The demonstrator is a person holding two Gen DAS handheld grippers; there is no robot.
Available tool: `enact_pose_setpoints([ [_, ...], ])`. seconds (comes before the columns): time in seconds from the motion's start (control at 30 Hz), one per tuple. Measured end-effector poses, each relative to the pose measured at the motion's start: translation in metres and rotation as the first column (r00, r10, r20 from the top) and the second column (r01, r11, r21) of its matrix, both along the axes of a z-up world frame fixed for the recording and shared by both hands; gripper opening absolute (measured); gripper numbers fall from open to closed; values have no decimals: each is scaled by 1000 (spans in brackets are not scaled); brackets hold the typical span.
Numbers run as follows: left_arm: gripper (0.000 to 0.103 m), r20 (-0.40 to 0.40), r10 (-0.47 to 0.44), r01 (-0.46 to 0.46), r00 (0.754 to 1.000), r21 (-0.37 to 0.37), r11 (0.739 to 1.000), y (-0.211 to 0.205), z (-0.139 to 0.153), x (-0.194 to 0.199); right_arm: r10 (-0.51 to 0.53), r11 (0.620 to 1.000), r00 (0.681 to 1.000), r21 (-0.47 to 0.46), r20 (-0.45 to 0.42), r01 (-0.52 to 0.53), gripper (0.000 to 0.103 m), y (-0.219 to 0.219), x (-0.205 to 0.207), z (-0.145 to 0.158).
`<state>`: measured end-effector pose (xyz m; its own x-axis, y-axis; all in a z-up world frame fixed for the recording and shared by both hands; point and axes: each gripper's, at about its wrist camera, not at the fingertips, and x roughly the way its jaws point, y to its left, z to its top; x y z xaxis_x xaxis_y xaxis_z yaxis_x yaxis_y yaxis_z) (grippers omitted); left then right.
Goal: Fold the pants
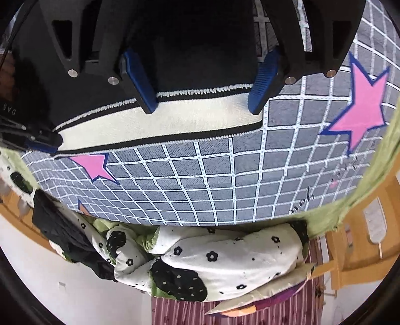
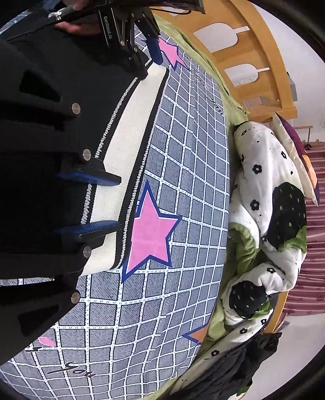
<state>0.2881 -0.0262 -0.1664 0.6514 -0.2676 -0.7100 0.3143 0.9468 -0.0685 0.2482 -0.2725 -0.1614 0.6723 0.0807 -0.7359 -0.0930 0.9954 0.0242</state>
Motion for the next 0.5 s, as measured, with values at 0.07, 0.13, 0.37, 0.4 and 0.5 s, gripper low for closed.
enact_pose_setpoints([
  [0.07, 77, -6, 4, -4, 1000, -3, 1000, 0, -1, 1, 5, 1000, 1000, 4, 1, -5, 30, -1, 0, 0],
  [0.13, 77, -3, 5, -5, 1000, 11, 1000, -3, -1, 0, 6, 1000, 1000, 13, 1, -6, 30, -2, 0, -1],
  [0.37, 77, -22, -8, 8, 1000, 24, 1000, -3, 1, -3, -2, 999, 1000, -39, 14, 2, 29, 6, -3, -1],
  [0.4, 77, -38, -25, 27, 999, 37, 999, -4, 3, -7, -2, 998, 1000, -60, 17, 3, 29, 9, -4, 0],
  [0.5, 76, -103, -87, 93, 991, 50, 994, -2, 6, -26, 3, 995, 1000, -95, 8, -3, 30, 11, -13, 5],
])
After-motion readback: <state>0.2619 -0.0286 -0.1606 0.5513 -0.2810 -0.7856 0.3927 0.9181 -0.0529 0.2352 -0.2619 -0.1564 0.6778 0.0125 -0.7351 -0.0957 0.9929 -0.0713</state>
